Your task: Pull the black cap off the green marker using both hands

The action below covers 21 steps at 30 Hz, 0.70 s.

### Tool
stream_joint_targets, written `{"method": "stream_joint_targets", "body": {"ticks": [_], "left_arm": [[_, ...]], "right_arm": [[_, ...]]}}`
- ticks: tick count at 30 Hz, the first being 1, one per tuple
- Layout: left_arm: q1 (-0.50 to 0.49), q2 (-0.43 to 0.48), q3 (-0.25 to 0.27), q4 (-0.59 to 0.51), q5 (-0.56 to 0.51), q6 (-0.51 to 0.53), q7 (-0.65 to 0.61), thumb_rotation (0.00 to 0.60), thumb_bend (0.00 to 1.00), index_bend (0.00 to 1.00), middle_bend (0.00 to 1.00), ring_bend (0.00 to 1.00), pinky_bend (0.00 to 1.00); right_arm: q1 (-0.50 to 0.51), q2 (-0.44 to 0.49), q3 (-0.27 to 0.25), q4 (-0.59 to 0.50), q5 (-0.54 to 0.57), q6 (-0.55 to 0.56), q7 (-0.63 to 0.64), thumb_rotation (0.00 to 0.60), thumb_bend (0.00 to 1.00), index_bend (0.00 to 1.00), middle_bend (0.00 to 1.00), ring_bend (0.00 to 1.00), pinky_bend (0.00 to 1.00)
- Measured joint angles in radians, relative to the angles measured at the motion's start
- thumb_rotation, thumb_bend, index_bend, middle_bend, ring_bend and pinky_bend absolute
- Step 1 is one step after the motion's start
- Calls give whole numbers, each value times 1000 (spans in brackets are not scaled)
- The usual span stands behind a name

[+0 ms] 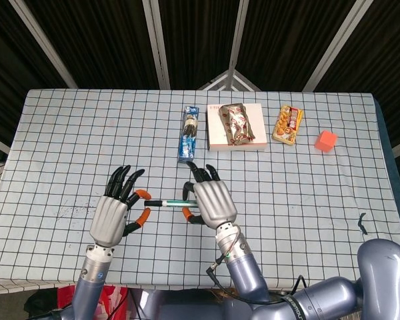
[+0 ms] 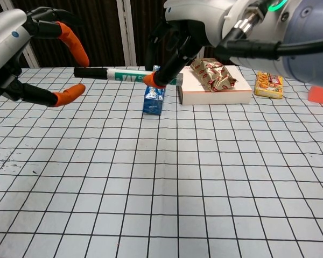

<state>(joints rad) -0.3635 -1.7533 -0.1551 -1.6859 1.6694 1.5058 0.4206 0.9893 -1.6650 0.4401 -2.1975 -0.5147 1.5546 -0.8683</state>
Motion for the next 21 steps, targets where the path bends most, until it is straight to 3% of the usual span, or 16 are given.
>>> {"method": "stream_joint_targets", "body": {"ticks": [21], "left_arm": [[-6, -11, -5, 9, -8, 7, 0, 600, 427, 514, 144, 0, 0]], "right_arm": [[4, 11, -12, -2, 3, -6, 21, 600, 562, 750, 66, 149, 68]]}}
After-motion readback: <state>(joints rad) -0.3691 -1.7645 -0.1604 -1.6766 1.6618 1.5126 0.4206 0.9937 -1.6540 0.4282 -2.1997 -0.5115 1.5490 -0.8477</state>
